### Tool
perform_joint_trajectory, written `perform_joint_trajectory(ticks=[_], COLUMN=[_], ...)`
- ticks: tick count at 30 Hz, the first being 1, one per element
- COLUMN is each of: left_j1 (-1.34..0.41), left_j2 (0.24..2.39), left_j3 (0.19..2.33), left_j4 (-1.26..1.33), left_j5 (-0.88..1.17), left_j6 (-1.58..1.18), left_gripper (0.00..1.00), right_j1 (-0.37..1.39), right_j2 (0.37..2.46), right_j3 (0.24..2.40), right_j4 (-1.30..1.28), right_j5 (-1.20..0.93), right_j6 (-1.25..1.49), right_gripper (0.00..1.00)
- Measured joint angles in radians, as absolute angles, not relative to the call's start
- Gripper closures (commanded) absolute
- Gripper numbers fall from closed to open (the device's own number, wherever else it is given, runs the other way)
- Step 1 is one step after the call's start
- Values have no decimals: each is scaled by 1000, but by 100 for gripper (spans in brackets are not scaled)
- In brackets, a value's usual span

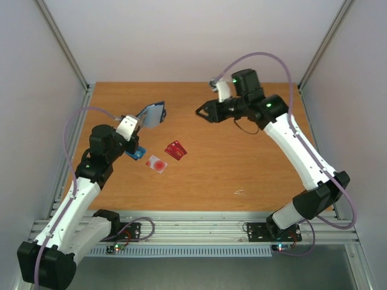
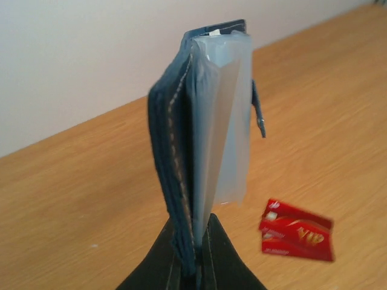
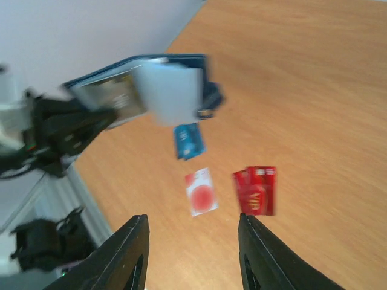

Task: Take the credit cards out of the card holder

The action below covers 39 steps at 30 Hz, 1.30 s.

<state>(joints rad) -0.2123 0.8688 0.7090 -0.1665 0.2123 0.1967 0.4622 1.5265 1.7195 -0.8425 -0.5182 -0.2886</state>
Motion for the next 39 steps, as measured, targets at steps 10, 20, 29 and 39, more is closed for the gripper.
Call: perform_joint_trajectory(ticks=[10, 20, 29, 39], left_j1=[-216, -202, -191, -186], left_j2=[869, 848, 849, 849], left_j3=[768, 680, 669, 669], left_j4=[-262, 230, 372, 431], left_j5=[344, 744, 852, 890], left_j6=[87, -545, -697, -717], left_gripper=[100, 100, 100, 100], right_j1=[740, 665, 630, 635], right_j2=[1599, 1658, 1632, 1641], right_j3=[1671, 1652, 1650, 1694], right_j4=[-516, -410, -419, -431], right_j5=[-843, -826, -867, -978], right_j6=[-229, -109, -116, -142], right_gripper=[74, 80, 79, 96])
